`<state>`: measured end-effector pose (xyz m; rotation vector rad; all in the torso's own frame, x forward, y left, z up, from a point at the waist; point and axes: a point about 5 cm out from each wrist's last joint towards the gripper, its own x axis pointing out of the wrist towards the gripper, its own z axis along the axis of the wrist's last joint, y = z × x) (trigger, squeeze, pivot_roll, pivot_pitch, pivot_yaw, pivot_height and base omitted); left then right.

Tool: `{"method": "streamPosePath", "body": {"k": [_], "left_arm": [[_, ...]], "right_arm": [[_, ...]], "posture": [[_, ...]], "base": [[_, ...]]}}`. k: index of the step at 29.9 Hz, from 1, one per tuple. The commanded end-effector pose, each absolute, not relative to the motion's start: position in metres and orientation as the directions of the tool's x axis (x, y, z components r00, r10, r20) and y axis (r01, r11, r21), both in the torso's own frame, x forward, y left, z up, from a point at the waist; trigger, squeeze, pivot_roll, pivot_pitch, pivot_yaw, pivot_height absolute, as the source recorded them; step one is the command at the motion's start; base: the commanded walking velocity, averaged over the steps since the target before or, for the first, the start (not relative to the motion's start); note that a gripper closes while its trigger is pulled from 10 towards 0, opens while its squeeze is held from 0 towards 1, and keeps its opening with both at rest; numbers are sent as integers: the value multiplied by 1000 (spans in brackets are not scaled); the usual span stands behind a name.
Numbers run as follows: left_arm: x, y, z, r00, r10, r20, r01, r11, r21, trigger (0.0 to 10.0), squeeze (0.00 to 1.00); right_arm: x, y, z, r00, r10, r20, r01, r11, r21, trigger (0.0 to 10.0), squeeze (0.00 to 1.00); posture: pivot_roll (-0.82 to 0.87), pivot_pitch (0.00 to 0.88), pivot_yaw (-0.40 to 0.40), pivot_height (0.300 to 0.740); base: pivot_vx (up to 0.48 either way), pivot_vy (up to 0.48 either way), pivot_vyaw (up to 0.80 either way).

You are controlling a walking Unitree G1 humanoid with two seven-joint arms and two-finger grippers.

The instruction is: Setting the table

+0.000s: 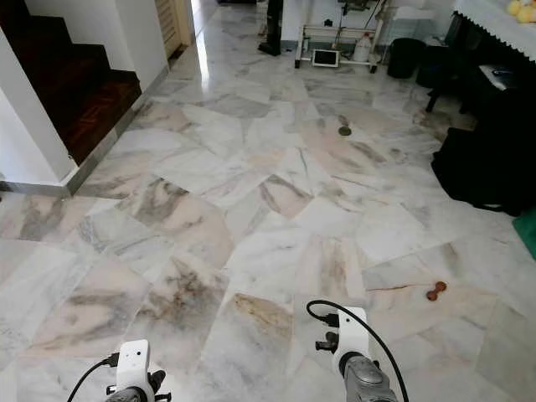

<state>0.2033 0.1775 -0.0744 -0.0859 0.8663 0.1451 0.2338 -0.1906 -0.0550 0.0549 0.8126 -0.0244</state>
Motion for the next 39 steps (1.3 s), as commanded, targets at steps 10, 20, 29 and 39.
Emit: {"method": "streamPosePath", "body": {"k": [10,20,29,39], "left_arm": [[197,180,-77,618,108,-778,-183,983,-8,10000,0],[193,185,-80,604,116,-788,-180,984,7,10000,0],[192,186,-80,602,111,-790,-163,987,15,10000,0],[194,185,-79,605,104,-789,-146,989,18,10000,0]], "right_arm": [[232,-191,-56,687,-2,-727,55,997,49,10000,0],[228,-191,-59,673,-13,-739,82,995,57,10000,0],[226,-192,-60,667,-18,-745,90,994,56,10000,0],[226,-191,-60,673,-17,-739,86,995,56,10000,0]], "posture": [[-47,0,-33,740],[-52,0,-9,740],[-65,0,3,740],[-63,0,6,740]], "base": [[0,0,0],[0,126,0],[0,281,-476],[0,365,0]]}}
